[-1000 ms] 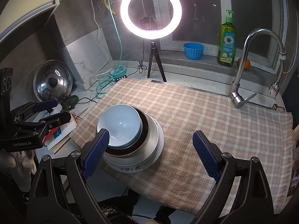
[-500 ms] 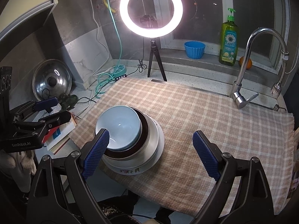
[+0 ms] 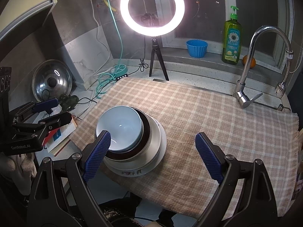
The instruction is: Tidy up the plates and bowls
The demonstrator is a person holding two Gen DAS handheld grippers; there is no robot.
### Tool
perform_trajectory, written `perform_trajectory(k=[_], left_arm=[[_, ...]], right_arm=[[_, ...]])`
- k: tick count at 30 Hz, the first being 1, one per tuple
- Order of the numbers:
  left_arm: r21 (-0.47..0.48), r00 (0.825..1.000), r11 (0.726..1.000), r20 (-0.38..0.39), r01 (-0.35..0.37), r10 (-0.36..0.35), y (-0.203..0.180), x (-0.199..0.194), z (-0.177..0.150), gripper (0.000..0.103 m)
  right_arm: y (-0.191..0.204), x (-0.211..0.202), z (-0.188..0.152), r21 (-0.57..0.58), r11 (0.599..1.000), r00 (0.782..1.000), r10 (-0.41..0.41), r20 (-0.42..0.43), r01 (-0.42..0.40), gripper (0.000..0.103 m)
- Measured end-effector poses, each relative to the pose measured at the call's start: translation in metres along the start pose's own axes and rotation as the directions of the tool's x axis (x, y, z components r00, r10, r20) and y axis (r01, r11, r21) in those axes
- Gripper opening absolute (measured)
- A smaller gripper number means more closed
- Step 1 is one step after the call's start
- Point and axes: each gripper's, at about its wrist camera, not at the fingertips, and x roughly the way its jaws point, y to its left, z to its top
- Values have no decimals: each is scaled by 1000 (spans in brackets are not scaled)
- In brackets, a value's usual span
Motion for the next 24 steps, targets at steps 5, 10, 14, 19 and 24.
perform_trajectory(k=[5,10,14,19,24], left_arm=[[-2,1000,1000,-1,-11,11,2,-1,-1,84],[-2,1000,1000,-11,-18,18,3,-1,-2,84],[-16,999,1000,-25,-26,26,5,1,-3,84],[-22,999,999,-28,-32,31,6,0,-4,84],[-20,1000,999,-10,-29,29,8,-1,-5,84]], right_arm=[[1,1,-1,3,1000,1000,0,-2,0,93],[2,1,-2,6,1000,1000,1,-4,-1,93],[2,1,-2,5,1000,1000,0,-3,0,93],[3,2,-4,5,1000,1000,-2,-6,2,93],[3,2,-4,5,1000,1000,-4,-6,4,93]])
